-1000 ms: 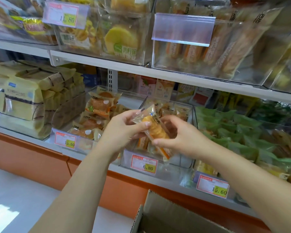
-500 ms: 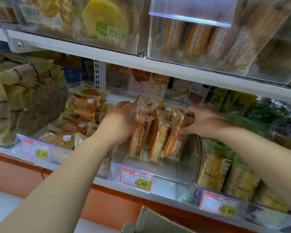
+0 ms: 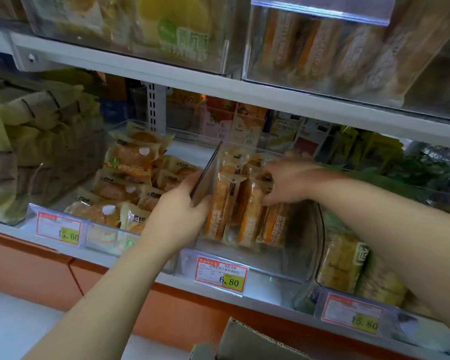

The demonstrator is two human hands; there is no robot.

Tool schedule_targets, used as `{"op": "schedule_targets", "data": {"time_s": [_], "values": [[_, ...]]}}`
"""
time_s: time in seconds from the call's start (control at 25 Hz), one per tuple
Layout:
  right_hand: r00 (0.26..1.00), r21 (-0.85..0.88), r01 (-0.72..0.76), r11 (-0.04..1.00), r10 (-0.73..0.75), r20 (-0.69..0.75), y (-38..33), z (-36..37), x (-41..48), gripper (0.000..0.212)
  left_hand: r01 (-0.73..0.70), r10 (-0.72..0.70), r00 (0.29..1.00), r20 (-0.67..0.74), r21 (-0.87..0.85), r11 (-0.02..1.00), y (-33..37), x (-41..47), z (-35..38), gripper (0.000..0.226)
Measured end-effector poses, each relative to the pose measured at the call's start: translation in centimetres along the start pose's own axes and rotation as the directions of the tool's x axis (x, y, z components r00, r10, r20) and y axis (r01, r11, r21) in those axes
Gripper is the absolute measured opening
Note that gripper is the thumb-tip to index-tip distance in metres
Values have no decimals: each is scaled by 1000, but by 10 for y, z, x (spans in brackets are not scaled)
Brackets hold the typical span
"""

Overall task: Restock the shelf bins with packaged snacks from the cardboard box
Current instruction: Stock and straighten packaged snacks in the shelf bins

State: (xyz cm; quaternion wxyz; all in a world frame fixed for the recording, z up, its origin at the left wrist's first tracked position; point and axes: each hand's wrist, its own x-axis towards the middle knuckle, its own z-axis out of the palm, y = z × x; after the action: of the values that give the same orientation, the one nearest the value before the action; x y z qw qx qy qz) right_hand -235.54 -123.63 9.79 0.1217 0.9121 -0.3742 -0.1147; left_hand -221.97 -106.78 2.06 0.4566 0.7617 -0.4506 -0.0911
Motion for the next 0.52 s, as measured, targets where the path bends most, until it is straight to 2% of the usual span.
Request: {"op": "schedule_targets", "data": {"time_s": [0.12, 0.24, 0.28, 0.4, 0.52], "values": [[1000, 80, 11, 997, -9, -27, -3, 8, 5, 60, -8, 8, 1000, -3, -18, 1000, 0, 0, 0, 26], [989, 396, 13, 918, 47, -141, -3, 12, 8, 49, -14, 14, 1000, 0, -36, 999, 0, 0, -1, 24], [983, 434, 20, 901, 60, -171, -4, 16, 10, 47, -20, 20, 1000, -1, -34, 999, -1, 0, -1, 25], [985, 263, 31, 964, 16, -172, -8, 23, 11, 59, -28, 28, 1000, -2, -31, 999, 0, 0, -1, 28], [997, 287, 5, 958, 16, -72, 1, 4, 0, 79, -38, 38, 999, 7, -25, 999, -1, 0, -1, 31]]}}
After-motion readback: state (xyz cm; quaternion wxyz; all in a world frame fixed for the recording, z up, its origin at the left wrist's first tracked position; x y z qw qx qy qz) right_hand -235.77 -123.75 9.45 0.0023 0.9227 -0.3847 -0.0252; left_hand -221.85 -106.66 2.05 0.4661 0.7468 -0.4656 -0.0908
